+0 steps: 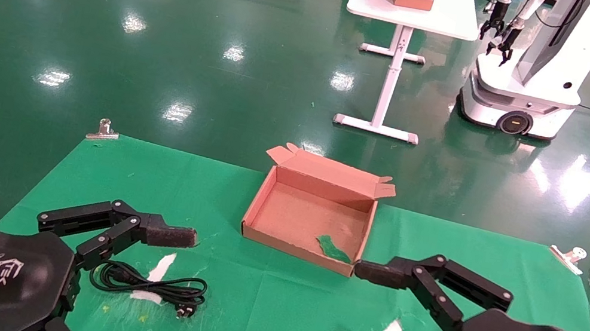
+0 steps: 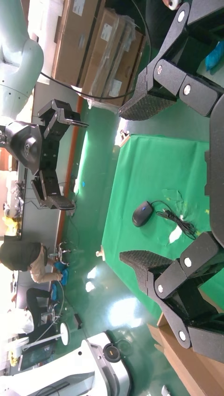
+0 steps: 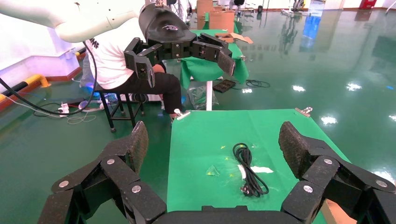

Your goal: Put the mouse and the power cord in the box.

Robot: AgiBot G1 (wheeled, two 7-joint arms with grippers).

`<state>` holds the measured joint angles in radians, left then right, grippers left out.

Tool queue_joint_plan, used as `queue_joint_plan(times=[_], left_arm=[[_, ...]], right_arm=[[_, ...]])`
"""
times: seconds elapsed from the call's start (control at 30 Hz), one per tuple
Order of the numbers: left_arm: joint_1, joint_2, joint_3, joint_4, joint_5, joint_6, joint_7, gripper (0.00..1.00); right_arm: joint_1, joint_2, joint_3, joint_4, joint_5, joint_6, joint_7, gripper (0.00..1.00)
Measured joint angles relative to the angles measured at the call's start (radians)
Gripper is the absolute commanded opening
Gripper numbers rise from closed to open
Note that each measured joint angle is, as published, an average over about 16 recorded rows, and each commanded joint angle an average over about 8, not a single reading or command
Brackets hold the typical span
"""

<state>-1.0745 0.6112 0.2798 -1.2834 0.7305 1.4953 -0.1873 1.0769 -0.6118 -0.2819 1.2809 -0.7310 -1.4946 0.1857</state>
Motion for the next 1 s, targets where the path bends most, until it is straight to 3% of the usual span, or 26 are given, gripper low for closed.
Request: queue_joint_plan(times=[0.63, 0.83, 1.0], left_arm=[[-0.001, -0.004, 0.003, -0.006, 0.011, 0.003, 0.004, 1.0], [-0.02, -0.015, 0.029, -0.029, 0.091, 0.008, 0.014, 1.0], [-0.071, -0.013, 0.079, -0.051, 0.241, 0.006, 0.033, 1.0]], right_arm=[[-0.001, 0.002, -0.002, 0.0, -0.004, 0.0, 0.001, 1.0], [0.005, 0.023, -0.023, 0.016, -0.064, 0.0, 0.012, 1.0], [0.026, 0.05, -0.061, 0.034, -0.173, 0.001, 0.036, 1.0]])
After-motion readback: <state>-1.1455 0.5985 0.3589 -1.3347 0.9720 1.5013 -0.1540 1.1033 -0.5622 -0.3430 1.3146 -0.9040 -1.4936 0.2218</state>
